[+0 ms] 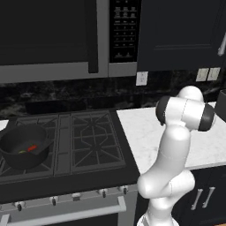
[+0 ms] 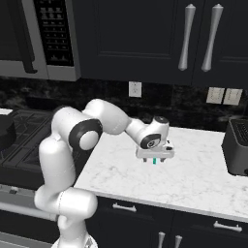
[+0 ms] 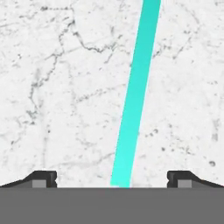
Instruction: Put the lime and bell pepper in the pot. Retrieve the spatula and lightly stir the vegetables in the pot.
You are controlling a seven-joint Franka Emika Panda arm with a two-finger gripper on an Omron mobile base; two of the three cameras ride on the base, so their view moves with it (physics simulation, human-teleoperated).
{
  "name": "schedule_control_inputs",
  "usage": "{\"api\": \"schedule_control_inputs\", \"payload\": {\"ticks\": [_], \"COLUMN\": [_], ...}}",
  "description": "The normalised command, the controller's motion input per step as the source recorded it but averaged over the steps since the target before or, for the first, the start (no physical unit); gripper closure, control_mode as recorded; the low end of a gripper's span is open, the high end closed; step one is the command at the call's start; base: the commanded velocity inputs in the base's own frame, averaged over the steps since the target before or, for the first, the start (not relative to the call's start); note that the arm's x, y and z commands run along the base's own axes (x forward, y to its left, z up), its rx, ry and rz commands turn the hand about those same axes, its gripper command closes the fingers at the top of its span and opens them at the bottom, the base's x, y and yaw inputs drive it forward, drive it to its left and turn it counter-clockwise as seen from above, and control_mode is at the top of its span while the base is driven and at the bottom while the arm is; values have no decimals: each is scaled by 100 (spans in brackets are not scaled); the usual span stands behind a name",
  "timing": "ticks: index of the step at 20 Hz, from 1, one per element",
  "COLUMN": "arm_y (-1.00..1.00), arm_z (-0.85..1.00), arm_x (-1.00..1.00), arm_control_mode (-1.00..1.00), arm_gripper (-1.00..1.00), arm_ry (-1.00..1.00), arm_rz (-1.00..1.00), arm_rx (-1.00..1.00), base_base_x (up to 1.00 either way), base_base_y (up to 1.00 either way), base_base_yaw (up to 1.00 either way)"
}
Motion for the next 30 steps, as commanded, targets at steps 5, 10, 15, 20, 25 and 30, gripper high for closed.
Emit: {"api": "schedule_control_inputs", "payload": {"ticks": [5, 10, 15, 20, 25, 30], "arm_y": [0, 0, 8, 61, 52, 0], "arm_z": [-34, -46, -42, -43, -41, -54], "arm_x": [15, 10, 12, 0, 0, 0], "arm_control_mode": [-100, -100, -100, -100, -100, -100], "arm_gripper": [-100, -100, -100, -100, -100, 100], "arm_ry": [0, 0, 0, -2, 0, 1], "arm_rz": [0, 0, 0, 0, 0, 0], "arm_rx": [0, 0, -1, -9, -7, 0], "base_base_x": [0, 0, 0, 0, 0, 0], "base_base_y": [0, 0, 0, 0, 0, 0], "base_base_yaw": [0, 0, 0, 0, 0, 0]}}
